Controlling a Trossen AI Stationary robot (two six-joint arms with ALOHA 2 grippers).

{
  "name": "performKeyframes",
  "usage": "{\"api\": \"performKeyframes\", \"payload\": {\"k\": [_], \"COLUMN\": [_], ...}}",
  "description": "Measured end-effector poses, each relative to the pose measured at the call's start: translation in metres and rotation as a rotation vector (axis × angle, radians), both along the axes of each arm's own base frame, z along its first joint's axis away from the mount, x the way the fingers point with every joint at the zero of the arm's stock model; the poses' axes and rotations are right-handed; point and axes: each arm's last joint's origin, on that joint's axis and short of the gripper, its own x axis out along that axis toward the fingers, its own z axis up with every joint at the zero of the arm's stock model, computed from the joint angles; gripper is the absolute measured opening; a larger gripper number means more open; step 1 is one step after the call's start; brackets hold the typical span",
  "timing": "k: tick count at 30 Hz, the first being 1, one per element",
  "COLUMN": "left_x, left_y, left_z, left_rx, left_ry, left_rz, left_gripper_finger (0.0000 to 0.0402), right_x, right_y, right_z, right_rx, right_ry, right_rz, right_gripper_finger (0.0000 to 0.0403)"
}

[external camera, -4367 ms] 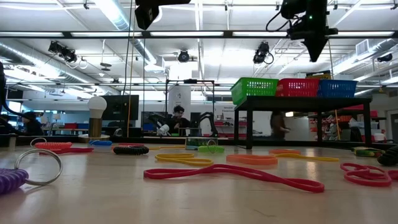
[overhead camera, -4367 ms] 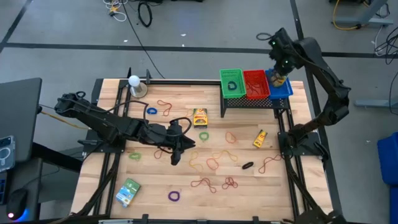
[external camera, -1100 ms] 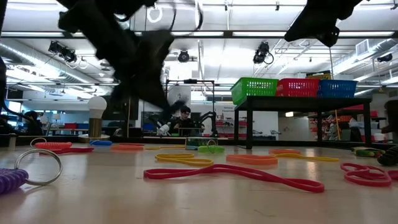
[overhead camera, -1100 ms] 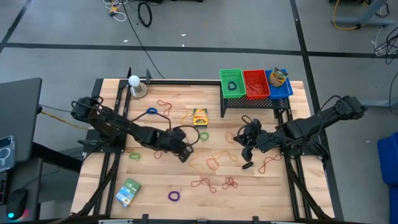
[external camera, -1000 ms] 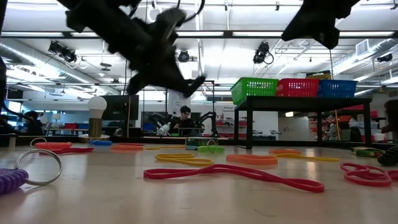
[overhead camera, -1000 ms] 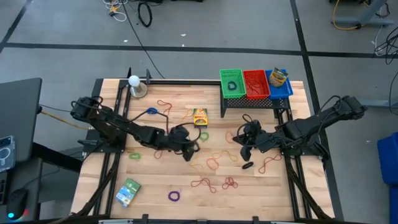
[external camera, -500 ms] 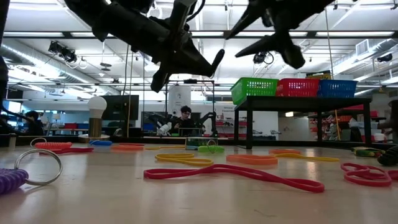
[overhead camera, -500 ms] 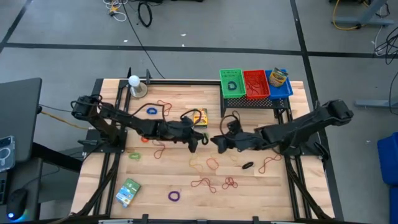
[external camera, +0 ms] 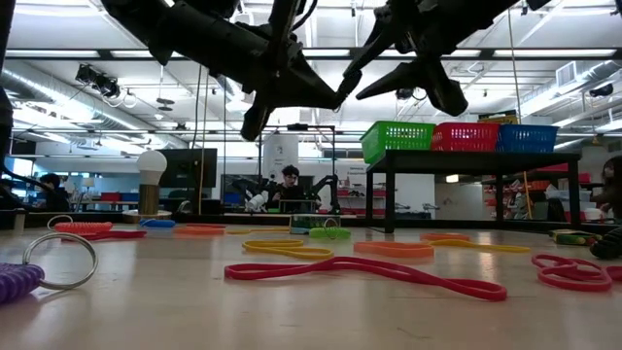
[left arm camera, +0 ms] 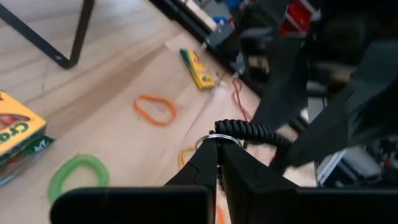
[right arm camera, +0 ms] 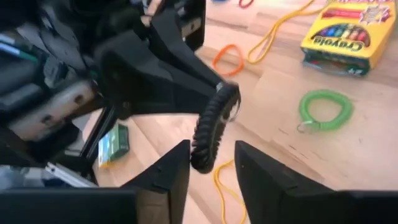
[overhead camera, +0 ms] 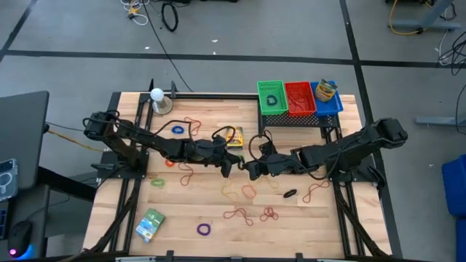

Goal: Pick & Place Office Desk Supplies
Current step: Put the black spring keychain into the green bin

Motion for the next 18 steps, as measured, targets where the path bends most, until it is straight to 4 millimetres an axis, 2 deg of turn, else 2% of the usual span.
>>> {"api": "performKeyframes", "payload": {"k": [7,11,15,18], "left_x": [0.0,0.0,0.0,-0.003], "left_y": [-0.003,-0.007,-0.006,-0.005], "left_z": [0.003,0.003,0.003,0.008], "left_rx": [-0.018,-0.008,-0.012,-0.003], "left_ry": [-0.034,-0.036,-0.037,-0.039], "left_rz": [0.023,0.041,0.05,0.041], "left_gripper_finger": [0.0012,0.0019,0.0054,0.009], "right_x": [0.002,0.001,-0.005,-0.014], "right_y": [-0.007,-0.007,-0.007,-0.011], "right_z": [0.0,0.002,0.009,0.02], "right_rx": [-0.028,-0.046,-0.063,-0.086], "right_ry": [0.01,0.009,0.0,-0.008], "right_rz": [0.026,0.042,0.047,0.037], "right_gripper_finger": [0.0104,0.0067,0.0023,0.0018]}}
